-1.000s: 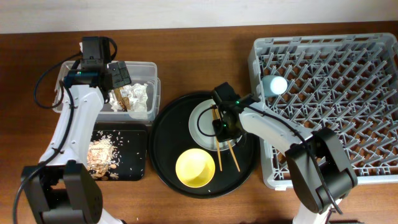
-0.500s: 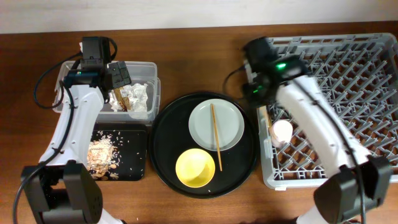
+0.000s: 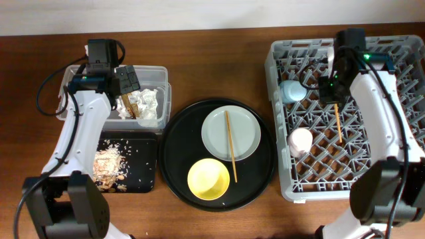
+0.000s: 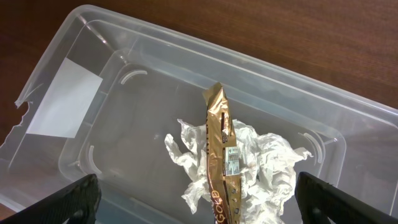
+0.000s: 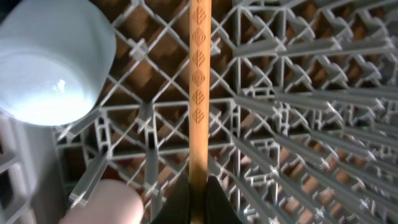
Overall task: Sort waste into correct bins and load items into the dishwasher rack
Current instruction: 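Place the chopstick upright in the dish rack with the right gripper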
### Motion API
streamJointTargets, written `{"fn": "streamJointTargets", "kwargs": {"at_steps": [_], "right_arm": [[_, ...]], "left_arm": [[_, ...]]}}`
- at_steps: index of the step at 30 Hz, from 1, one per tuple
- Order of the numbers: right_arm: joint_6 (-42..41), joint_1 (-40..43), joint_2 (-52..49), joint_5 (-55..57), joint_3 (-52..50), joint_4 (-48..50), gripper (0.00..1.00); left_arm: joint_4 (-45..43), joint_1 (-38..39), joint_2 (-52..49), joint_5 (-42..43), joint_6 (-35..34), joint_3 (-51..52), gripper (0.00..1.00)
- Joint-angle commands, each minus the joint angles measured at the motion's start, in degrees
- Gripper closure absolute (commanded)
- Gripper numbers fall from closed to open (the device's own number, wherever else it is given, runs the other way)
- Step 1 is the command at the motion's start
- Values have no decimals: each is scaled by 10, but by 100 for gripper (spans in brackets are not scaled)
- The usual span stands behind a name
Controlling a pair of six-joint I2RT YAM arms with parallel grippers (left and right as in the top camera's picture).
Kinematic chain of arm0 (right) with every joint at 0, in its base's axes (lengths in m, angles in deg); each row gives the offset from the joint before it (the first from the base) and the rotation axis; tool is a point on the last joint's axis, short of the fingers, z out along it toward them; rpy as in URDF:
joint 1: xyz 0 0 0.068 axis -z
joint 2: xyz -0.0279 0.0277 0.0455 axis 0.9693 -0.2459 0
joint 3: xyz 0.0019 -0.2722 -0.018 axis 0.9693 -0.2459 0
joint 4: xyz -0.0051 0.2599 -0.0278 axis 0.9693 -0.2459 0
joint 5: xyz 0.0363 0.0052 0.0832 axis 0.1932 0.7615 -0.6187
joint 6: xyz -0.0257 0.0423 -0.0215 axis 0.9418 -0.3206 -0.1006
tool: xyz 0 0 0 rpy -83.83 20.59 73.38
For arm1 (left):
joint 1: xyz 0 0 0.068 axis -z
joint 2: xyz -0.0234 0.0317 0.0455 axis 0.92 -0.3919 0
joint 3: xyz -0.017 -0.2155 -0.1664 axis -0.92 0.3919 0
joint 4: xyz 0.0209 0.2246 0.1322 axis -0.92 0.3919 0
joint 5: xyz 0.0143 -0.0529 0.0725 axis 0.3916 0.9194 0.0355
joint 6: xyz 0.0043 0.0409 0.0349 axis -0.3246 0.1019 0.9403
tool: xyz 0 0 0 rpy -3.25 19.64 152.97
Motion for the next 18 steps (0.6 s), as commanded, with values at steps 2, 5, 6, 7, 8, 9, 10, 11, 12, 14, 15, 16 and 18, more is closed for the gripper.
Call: {"fn": "streamJointTargets", "kwargs": {"at_steps": [2, 5, 6, 7, 8, 9, 10, 11, 12, 14, 15, 16, 18], "right_arm": [[24, 19, -37, -27, -1, 16, 96], [24, 19, -49, -31, -1, 21, 96], [25, 19, -51, -33, -1, 24, 96], [25, 19, -55, -37, -2, 28, 96], [25, 19, -58, -44, -2, 33, 96], [25, 19, -62, -51, -3, 38, 96], [25, 19, -65, -54, -3, 41, 96], [25, 19, -68, -54, -3, 43, 96], [25, 19, -69, -54, -3, 44, 95], [24, 19, -68, -54, -3, 43, 77], [24, 19, -68, -54, -2, 41, 76], [24, 19, -68, -54, 4, 37, 77], [16, 19, -66, -55, 25, 14, 77]], "left_arm": [[-1, -2, -5, 2, 3, 3, 1], [-1, -2, -5, 2, 3, 3, 1], [-1, -2, -5, 2, 3, 3, 1], [-1, -2, -5, 2, 3, 3, 1], [-1, -2, -5, 2, 3, 3, 1], [-1, -2, -5, 2, 3, 3, 1], [-1, -2, -5, 2, 3, 3, 1], [-1, -2, -5, 2, 3, 3, 1], [-1, -2, -5, 2, 3, 3, 1], [-1, -2, -5, 2, 3, 3, 1], [-1, -2, -5, 2, 3, 3, 1], [-1, -2, -5, 2, 3, 3, 1], [-1, -2, -5, 2, 3, 3, 1]]}}
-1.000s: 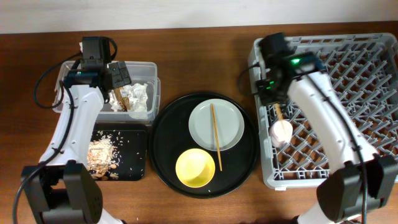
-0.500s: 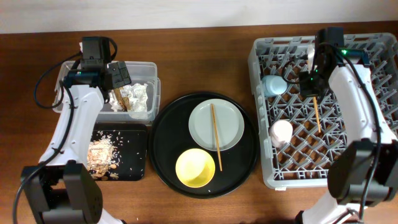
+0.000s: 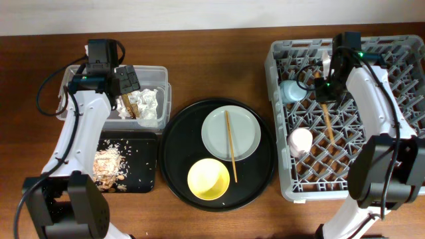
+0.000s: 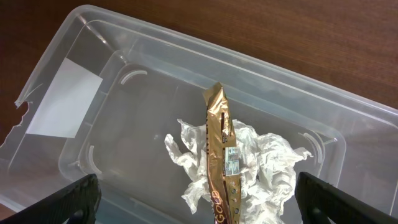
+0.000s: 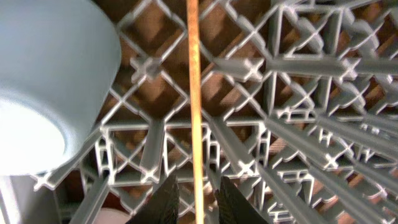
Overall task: Sort waste into correct bins and load items into the dishwasher rack
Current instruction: 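Place the chopstick upright in the dish rack with the right gripper, then grasp the second chopstick from the white plate with the right gripper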
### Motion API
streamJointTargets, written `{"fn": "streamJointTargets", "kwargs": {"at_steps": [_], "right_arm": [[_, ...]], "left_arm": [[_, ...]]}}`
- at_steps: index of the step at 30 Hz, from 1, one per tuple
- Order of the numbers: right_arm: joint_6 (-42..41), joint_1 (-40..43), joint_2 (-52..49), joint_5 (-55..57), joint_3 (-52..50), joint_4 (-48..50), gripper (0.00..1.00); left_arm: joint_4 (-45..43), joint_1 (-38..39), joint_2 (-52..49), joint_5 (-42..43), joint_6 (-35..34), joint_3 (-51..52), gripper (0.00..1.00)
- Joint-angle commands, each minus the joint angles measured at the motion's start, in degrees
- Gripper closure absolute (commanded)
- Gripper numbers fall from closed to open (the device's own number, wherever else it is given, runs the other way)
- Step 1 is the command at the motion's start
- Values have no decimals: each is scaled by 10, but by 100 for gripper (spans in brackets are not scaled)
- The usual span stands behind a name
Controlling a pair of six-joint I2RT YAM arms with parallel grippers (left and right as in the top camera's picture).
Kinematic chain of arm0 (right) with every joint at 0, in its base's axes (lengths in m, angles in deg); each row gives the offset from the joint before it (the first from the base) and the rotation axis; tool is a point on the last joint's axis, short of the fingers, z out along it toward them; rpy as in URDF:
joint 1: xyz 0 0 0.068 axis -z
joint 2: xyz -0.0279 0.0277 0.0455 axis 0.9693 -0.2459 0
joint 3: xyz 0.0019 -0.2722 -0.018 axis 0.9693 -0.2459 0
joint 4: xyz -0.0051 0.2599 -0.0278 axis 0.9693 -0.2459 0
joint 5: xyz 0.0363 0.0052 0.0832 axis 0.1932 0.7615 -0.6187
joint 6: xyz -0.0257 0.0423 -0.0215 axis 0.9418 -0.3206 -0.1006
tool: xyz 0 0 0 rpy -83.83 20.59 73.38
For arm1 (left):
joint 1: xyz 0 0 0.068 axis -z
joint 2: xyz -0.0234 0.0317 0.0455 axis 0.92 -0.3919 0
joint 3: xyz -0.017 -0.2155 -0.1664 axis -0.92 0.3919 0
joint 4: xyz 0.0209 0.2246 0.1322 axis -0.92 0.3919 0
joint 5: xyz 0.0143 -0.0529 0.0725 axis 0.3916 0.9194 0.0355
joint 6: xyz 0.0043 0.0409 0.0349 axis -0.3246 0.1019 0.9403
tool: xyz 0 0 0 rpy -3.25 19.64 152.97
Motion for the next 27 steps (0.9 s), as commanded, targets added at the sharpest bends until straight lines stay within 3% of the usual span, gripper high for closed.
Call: {"fn": "streamJointTargets", "kwargs": {"at_steps": [1, 4, 8, 12, 19, 27], "right_arm": [[-20, 3, 2, -7, 42, -38, 75], [-31, 2, 6, -61, 100, -113, 72], [-21, -19, 10, -305, 159, -241, 67], [-26, -87, 10, -320, 123, -266, 64], [-173, -246, 9, -242, -28, -102, 55], [-196, -327, 9, -188, -152, 89, 44]], "left_arm": [[-1, -2, -5, 2, 3, 3, 1], [-1, -2, -5, 2, 3, 3, 1], [-1, -2, -5, 2, 3, 3, 1], [-1, -2, -5, 2, 3, 3, 1], [-1, -2, -5, 2, 3, 3, 1], [-1, -2, -5, 2, 3, 3, 1]]}}
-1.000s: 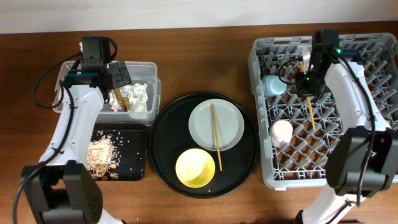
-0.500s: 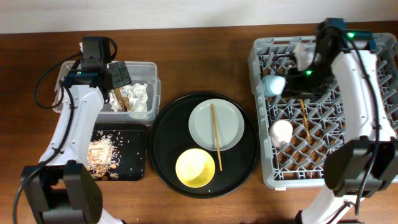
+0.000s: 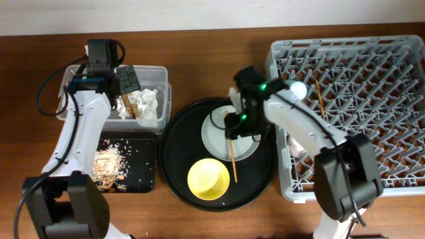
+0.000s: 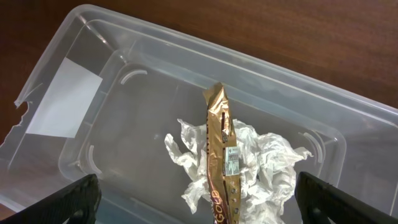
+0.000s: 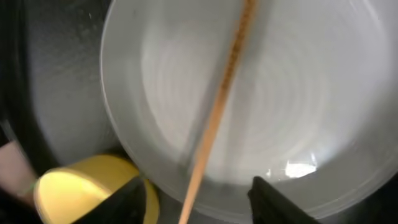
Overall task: Sort waste into correct bins and load items into the dishwasher rack
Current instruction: 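Grasp the second chopstick from the white plate with the right gripper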
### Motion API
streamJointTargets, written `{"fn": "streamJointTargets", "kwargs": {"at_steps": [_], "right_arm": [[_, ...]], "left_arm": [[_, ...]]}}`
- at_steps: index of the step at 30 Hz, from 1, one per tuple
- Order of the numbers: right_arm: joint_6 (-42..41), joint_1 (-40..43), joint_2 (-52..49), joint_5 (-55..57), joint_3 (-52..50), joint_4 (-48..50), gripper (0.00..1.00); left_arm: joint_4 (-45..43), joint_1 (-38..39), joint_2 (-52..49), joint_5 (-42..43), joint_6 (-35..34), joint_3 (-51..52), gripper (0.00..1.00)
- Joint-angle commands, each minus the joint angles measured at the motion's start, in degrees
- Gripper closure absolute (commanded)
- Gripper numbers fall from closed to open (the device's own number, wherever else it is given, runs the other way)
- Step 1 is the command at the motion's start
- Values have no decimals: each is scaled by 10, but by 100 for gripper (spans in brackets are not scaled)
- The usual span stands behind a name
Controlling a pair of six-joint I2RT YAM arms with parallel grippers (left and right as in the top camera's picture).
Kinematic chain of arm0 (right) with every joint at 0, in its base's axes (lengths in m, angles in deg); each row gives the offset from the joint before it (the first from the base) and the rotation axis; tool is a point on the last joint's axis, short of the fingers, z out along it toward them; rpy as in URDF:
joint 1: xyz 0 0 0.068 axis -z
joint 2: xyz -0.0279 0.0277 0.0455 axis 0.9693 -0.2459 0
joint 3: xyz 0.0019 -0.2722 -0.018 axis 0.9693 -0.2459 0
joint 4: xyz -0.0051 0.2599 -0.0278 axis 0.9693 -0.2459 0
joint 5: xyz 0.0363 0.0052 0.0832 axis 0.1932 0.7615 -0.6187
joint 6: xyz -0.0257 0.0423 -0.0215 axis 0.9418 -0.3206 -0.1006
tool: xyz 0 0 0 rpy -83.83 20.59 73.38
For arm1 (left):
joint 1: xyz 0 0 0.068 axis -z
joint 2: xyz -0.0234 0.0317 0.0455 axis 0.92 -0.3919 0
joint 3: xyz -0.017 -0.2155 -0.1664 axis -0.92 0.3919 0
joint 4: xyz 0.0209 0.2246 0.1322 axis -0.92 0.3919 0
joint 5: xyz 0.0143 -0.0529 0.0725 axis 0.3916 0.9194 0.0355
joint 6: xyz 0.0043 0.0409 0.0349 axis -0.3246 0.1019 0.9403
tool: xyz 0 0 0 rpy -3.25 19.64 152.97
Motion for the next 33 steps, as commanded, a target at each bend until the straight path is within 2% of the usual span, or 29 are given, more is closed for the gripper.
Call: {"fn": "streamJointTargets", "kwargs": {"at_steps": [1, 7, 13, 17, 21, 22, 25, 29, 33], "right_arm": [[-26, -21, 4, 62, -46, 42, 44], [-50, -22, 3, 68, -98, 107, 50], [-75, -22, 3, 66, -127, 147, 61], [-75, -22, 3, 64, -127, 146, 74], [-75, -21, 4, 48, -109, 131, 96], [-75, -21, 4, 47, -99, 125, 96], [-52, -17, 5, 47, -47, 85, 96], [19, 14, 5, 63, 63, -29, 96], [97, 90, 5, 188, 192, -165, 96]], "left_arm": [[-1, -2, -5, 2, 3, 3, 1], [-1, -2, -5, 2, 3, 3, 1], [-1, -2, -5, 2, 3, 3, 1], [-1, -2, -5, 2, 3, 3, 1], [-1, -2, -5, 2, 3, 3, 1], [-1, -2, -5, 2, 3, 3, 1], [-1, -2, -5, 2, 3, 3, 1], [-1, -2, -5, 2, 3, 3, 1], [-1, -2, -5, 2, 3, 3, 1]]}}
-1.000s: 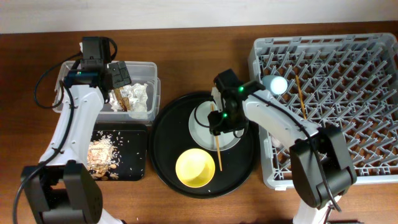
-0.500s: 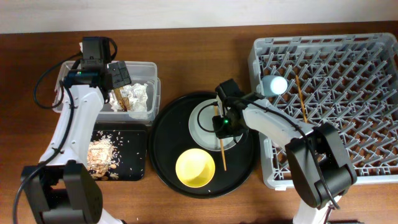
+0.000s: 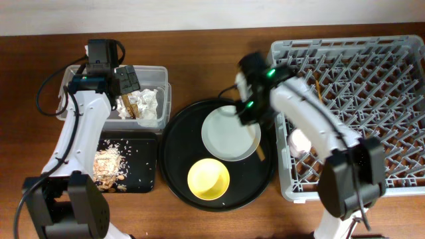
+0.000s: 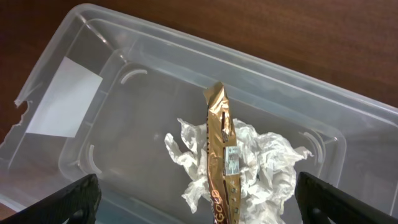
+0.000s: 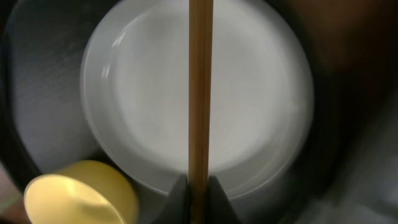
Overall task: Sort waste into correct bins and load items into the dishwasher rack
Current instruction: 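Grasp the second chopstick from the white plate with the right gripper, then place the second chopstick in the dish rack with the right gripper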
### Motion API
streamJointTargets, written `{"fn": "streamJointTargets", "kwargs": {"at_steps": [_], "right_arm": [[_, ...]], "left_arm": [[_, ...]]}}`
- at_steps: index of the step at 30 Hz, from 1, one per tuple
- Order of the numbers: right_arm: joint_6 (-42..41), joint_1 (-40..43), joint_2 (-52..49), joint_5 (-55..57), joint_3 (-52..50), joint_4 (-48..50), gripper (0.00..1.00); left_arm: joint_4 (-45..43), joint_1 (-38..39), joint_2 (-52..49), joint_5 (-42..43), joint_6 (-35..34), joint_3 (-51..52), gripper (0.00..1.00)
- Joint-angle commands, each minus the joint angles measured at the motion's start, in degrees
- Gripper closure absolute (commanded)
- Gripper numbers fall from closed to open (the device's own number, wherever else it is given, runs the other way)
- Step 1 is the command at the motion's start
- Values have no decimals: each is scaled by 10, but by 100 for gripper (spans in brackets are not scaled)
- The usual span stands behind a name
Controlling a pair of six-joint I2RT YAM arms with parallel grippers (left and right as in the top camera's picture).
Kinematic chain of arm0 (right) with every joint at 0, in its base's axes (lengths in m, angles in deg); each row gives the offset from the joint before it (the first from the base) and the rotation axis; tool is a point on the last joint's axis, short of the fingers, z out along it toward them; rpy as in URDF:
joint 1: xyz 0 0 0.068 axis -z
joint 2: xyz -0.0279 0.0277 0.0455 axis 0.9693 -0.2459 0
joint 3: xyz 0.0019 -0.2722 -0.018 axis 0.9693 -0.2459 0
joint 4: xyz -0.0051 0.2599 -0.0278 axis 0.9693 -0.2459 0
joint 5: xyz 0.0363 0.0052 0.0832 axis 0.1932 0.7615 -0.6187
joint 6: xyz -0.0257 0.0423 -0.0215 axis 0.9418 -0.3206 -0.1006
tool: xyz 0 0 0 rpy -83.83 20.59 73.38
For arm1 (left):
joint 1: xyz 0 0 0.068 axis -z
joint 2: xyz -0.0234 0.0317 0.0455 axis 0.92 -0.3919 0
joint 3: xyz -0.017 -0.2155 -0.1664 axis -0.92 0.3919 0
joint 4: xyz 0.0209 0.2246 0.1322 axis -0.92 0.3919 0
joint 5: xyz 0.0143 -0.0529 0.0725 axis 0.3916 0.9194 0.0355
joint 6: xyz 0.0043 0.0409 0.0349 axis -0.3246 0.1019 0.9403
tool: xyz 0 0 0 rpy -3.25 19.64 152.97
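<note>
My right gripper (image 5: 200,186) is shut on a wooden chopstick (image 5: 200,81), held over the white plate (image 5: 143,93) on the round black tray (image 3: 176,153). In the overhead view that gripper (image 3: 251,113) hangs at the plate's (image 3: 226,136) right side, and the chopstick's end (image 3: 260,154) shows beyond the rim. Another chopstick (image 3: 321,93) lies in the grey dishwasher rack (image 3: 392,60). A yellow bowl (image 3: 208,179) sits on the tray. My left gripper (image 4: 199,208) is open above the clear bin (image 4: 280,81), over a gold wrapper (image 4: 222,149) lying on crumpled tissue (image 4: 267,162).
A black bin (image 3: 149,179) with food scraps sits in front of the clear bin (image 3: 80,76). A pink cup (image 3: 300,139) stands in the rack's left part. My right arm crosses the rack's front left corner.
My right gripper was open over the chopstick lying across the plate. Now it is shut on that chopstick, which no longer lies on the plate. The left arm has not moved.
My right gripper held a chopstick over the rack beside the blue cup, then stood open with that chopstick in the rack. Then it was open over the second chopstick on the plate, and now grips it. The left gripper stayed open over the clear bin throughout.
</note>
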Motion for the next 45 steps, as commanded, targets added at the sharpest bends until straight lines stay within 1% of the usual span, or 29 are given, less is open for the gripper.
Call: {"fn": "streamJointTargets", "kwargs": {"at_steps": [1, 5, 7, 9, 12, 13, 14, 17, 23, 24, 26, 29, 30, 31, 32, 33, 34, 36, 37, 38, 39, 40, 42, 45], "right_arm": [[88, 82, 5, 128, 91, -68, 96], [159, 167, 4, 133, 106, -82, 96], [162, 217, 3, 129, 106, -80, 96], [162, 247, 3, 127, 106, -77, 96], [192, 286, 3, 125, 95, -58, 96], [202, 294, 3, 117, 90, -50, 96], [231, 312, 3, 66, 73, -26, 96], [246, 323, 2, 25, 57, 3, 96], [245, 325, 2, 25, 33, 40, 95], [245, 325, 2, 25, 29, 44, 88], [245, 325, 2, 25, 21, 51, 83], [245, 325, 2, 25, 19, 56, 69], [240, 325, 2, 25, 19, 57, 61], [226, 325, 2, 25, 19, 57, 45], [207, 325, 2, 24, 19, 54, 39], [197, 324, 4, -2, 20, 40, 33], [197, 324, 5, -27, 22, 29, 31], [197, 321, 10, -151, 30, -22, 24], [198, 316, 14, -222, 31, -55, 19], [211, 306, 17, -287, 31, -99, 14], [233, 296, 18, -315, 31, -126, 6], [263, 278, 19, -332, 31, -158, 1], [292, 241, 21, -335, 31, -190, 1], [294, 151, 21, -337, 31, -214, 1]], "left_arm": [[-1, -2, -5, 2, 3, 3, 1], [-1, -2, -5, 2, 3, 3, 1], [-1, -2, -5, 2, 3, 3, 1], [-1, -2, -5, 2, 3, 3, 1], [-1, -2, -5, 2, 3, 3, 1], [-1, -2, -5, 2, 3, 3, 1], [-1, -2, -5, 2, 3, 3, 1], [-1, -2, -5, 3, 3, 3, 1], [-1, -2, -5, 2, 3, 3, 1], [-1, -2, -5, 2, 3, 3, 1], [-1, -2, -5, 2, 3, 3, 1], [-1, -2, -5, 2, 3, 3, 1], [-1, -2, -5, 2, 3, 3, 1], [-1, -2, -5, 2, 3, 3, 1], [-1, -2, -5, 2, 3, 3, 1], [-1, -2, -5, 2, 3, 3, 1], [-1, -2, -5, 3, 3, 3, 1], [-2, -2, -5, 2, 3, 3, 1], [-1, -2, -5, 2, 3, 3, 1], [-1, -2, -5, 2, 3, 3, 1], [-1, -2, -5, 2, 3, 3, 1], [-2, -2, -5, 2, 3, 3, 1], [-1, -2, -5, 2, 3, 3, 1], [-1, -2, -5, 2, 3, 3, 1]]}}
